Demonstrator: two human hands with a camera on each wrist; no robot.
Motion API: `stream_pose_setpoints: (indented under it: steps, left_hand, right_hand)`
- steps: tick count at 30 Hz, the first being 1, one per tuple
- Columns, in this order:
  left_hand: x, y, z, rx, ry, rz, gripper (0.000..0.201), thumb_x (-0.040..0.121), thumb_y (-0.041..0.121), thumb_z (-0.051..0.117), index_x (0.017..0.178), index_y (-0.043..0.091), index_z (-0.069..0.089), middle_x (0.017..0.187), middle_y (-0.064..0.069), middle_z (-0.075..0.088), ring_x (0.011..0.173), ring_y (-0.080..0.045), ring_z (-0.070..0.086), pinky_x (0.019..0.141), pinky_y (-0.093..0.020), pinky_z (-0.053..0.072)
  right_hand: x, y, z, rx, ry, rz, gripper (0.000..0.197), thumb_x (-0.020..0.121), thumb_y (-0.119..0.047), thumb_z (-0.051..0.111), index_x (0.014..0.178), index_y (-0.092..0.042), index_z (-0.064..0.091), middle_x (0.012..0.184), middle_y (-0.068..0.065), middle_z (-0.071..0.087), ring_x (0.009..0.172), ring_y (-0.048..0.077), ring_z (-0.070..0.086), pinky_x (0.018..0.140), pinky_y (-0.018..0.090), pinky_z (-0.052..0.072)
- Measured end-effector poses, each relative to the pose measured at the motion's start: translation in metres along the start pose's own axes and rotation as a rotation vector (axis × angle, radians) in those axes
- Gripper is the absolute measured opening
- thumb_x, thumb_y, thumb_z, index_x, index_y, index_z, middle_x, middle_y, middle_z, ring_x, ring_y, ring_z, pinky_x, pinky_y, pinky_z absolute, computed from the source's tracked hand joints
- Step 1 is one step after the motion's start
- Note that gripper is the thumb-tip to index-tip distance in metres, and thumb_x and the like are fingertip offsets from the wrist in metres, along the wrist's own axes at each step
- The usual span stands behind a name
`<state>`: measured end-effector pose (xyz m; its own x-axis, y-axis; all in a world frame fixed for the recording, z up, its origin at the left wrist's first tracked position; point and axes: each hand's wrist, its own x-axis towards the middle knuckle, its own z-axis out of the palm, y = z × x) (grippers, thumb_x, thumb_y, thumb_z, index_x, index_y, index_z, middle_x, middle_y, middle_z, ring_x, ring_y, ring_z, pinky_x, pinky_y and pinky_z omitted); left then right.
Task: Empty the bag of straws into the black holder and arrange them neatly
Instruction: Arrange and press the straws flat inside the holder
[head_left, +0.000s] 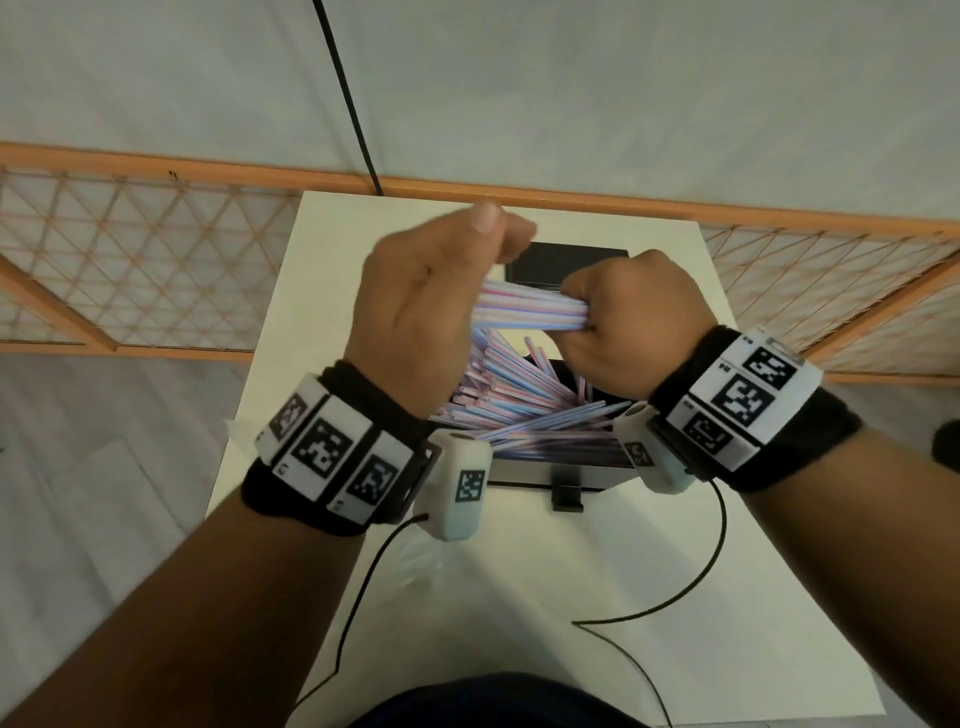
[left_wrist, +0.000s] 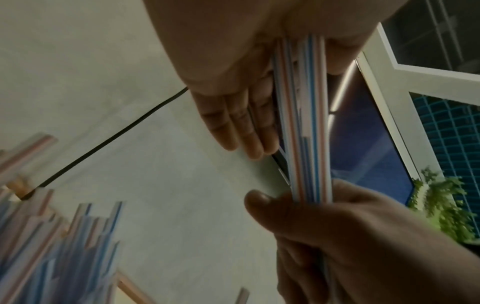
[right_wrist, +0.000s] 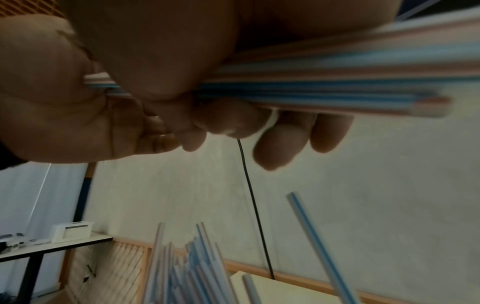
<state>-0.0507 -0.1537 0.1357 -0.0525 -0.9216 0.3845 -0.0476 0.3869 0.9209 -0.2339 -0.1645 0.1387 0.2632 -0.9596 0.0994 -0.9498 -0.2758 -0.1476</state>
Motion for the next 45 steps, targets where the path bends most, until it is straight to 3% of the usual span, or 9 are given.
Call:
stream_pose_setpoints:
  steps: [5, 9, 13, 18, 27, 33, 36, 38, 45]
  left_hand:
    - [-0.016, -0.01, 0.001, 0.073, -0.088, 0.071, 0.042, 0.097, 0.034, 0.045, 0.087, 0.002, 0.071, 0.082, -0.012, 0.071, 0.08, -0.026, 0.067, 0.072, -0.032, 0.051]
    - [-0.031, -0.03, -0.001, 0.249, -0.097, 0.118, 0.025, 0.093, 0.024, 0.054, 0.079, 0.008, 0.068, 0.078, 0.002, 0.066, 0.075, -0.011, 0.062, 0.07, -0.024, 0.046]
    - [-0.051, -0.061, 0.003, 0.409, 0.073, 0.101, 0.037, 0.096, 0.03, 0.048, 0.116, 0.004, 0.064, 0.118, -0.003, 0.06, 0.112, -0.025, 0.057, 0.097, -0.039, 0.046]
    - [-0.07, -0.092, 0.007, 0.62, 0.078, -0.115, 0.076, 0.098, 0.05, 0.033, 0.157, 0.002, 0.025, 0.163, -0.018, 0.028, 0.15, -0.031, 0.025, 0.122, -0.042, 0.017]
    - [-0.084, -0.122, 0.021, 0.527, 0.094, -0.421, 0.105, 0.086, 0.06, 0.053, 0.161, 0.004, 0.004, 0.169, -0.014, 0.014, 0.155, -0.028, 0.016, 0.126, -0.046, 0.016]
    - [-0.083, -0.133, 0.018, 0.339, 0.061, -0.503, 0.113, 0.08, 0.049, 0.078, 0.159, 0.025, 0.001, 0.165, -0.004, 0.029, 0.151, -0.019, 0.032, 0.12, -0.049, 0.035]
    - [-0.082, -0.134, 0.018, 0.247, 0.062, -0.517, 0.112, 0.074, 0.053, 0.078, 0.156, 0.029, 0.007, 0.156, -0.001, 0.043, 0.139, -0.015, 0.05, 0.113, -0.048, 0.046]
    - [-0.082, -0.134, 0.018, 0.239, 0.067, -0.515, 0.109, 0.073, 0.058, 0.075, 0.156, 0.031, 0.009, 0.154, 0.0, 0.046, 0.136, -0.017, 0.053, 0.11, -0.049, 0.048]
    - [-0.081, -0.127, 0.017, 0.229, 0.053, -0.481, 0.093, 0.092, 0.027, 0.073, 0.158, 0.016, 0.009, 0.149, 0.006, 0.045, 0.131, -0.009, 0.054, 0.11, -0.036, 0.049]
  right_hand:
    - [-0.019, -0.009, 0.024, 0.155, -0.053, 0.019, 0.025, 0.068, -0.036, 0.044, 0.051, -0.02, 0.035, 0.049, -0.002, 0.04, 0.055, 0.031, 0.046, 0.054, 0.033, 0.041]
    - [-0.032, -0.015, 0.066, 0.303, -0.122, 0.071, 0.026, 0.078, -0.036, 0.056, 0.059, -0.019, 0.048, 0.056, 0.002, 0.054, 0.059, 0.029, 0.053, 0.058, 0.034, 0.049]
    - [-0.035, -0.016, 0.101, 0.348, -0.155, 0.093, 0.027, 0.079, -0.044, 0.054, 0.063, -0.023, 0.051, 0.06, 0.001, 0.058, 0.063, 0.031, 0.059, 0.06, 0.037, 0.053]
    - [-0.04, -0.011, 0.117, 0.364, -0.203, 0.043, 0.039, 0.08, -0.057, 0.065, 0.084, -0.018, 0.068, 0.077, 0.006, 0.069, 0.075, 0.03, 0.065, 0.067, 0.035, 0.053]
    - [-0.046, 0.004, 0.124, 0.271, -0.092, -0.033, 0.079, 0.063, -0.085, 0.049, 0.085, -0.012, 0.067, 0.081, 0.005, 0.056, 0.079, 0.027, 0.054, 0.073, 0.039, 0.05]
    - [-0.067, 0.036, 0.1, 0.185, 0.11, 0.123, 0.054, 0.075, -0.071, 0.055, 0.081, -0.017, 0.064, 0.082, 0.002, 0.047, 0.081, 0.025, 0.05, 0.073, 0.034, 0.047]
    - [-0.065, 0.052, 0.089, 0.045, -0.056, 0.215, 0.075, 0.069, -0.084, 0.043, 0.12, -0.032, 0.062, 0.123, 0.012, 0.052, 0.118, 0.035, 0.047, 0.098, 0.045, 0.041]
    - [-0.059, 0.055, 0.084, -0.004, -0.303, 0.229, 0.095, 0.062, -0.093, 0.028, 0.144, -0.046, 0.034, 0.157, 0.006, 0.027, 0.144, 0.036, 0.02, 0.113, 0.057, 0.021]
    - [-0.041, 0.047, 0.094, -0.028, -0.518, 0.102, 0.099, 0.062, -0.094, 0.013, 0.148, -0.046, 0.023, 0.163, -0.009, 0.013, 0.15, 0.034, 0.003, 0.113, 0.065, 0.002]
